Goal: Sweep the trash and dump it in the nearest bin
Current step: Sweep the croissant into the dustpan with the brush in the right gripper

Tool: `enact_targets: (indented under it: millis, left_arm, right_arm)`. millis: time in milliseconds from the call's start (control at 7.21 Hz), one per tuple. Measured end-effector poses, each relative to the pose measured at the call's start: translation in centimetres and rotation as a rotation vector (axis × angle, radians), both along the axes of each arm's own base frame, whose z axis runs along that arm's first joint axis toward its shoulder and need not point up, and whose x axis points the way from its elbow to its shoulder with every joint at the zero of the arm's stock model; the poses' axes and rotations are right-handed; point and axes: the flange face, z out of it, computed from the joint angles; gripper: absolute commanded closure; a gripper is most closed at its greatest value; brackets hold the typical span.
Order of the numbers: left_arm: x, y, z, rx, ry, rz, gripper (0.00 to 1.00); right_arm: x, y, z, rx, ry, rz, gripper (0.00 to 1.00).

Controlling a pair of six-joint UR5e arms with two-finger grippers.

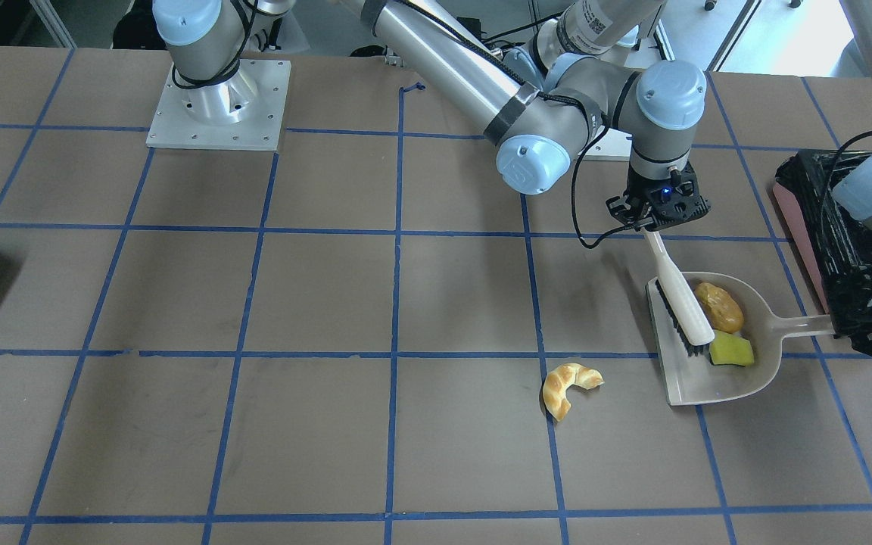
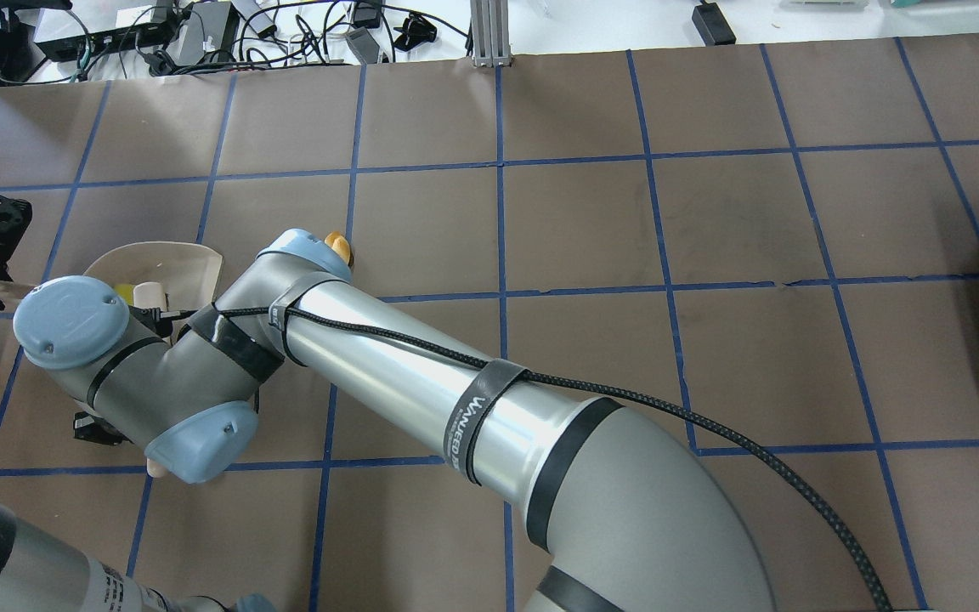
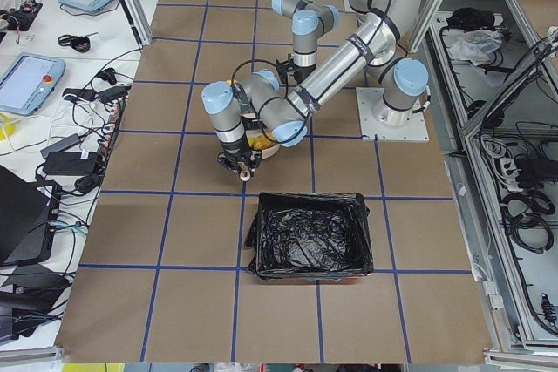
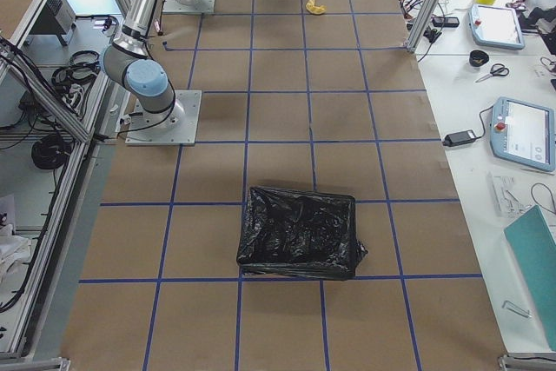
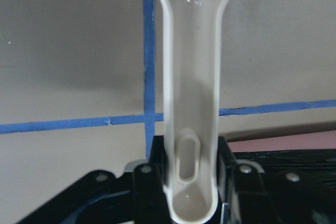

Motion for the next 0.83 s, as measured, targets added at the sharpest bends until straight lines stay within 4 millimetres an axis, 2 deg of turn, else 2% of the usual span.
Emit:
enact_targets:
  millis: [278, 416, 694, 833]
  left_arm:
    - [0.0, 0.0, 0.0, 0.0, 0.001, 0.0, 1.0]
    - [-0.1, 0.0, -0.1, 0.0, 0.001, -0.001, 1.0]
    - [-0.6, -0.3, -0.1, 0.002, 0.001, -0.01, 1.0]
    - [-0.8, -0.4, -0.2, 0.003, 0.0, -0.014, 1.0]
  right_arm:
    - [-3.8, -2.4, 4.5, 0.05, 0.05, -0.161, 1.0]
    - [-6.7, -4.4, 5.6, 0.086, 0.097, -0.258, 1.0]
    - [-12.1, -8.8, 5.1, 0.127, 0.186, -0.496, 1.0]
    - [-13.7, -10.2, 4.5, 0.134, 0.21, -0.567, 1.0]
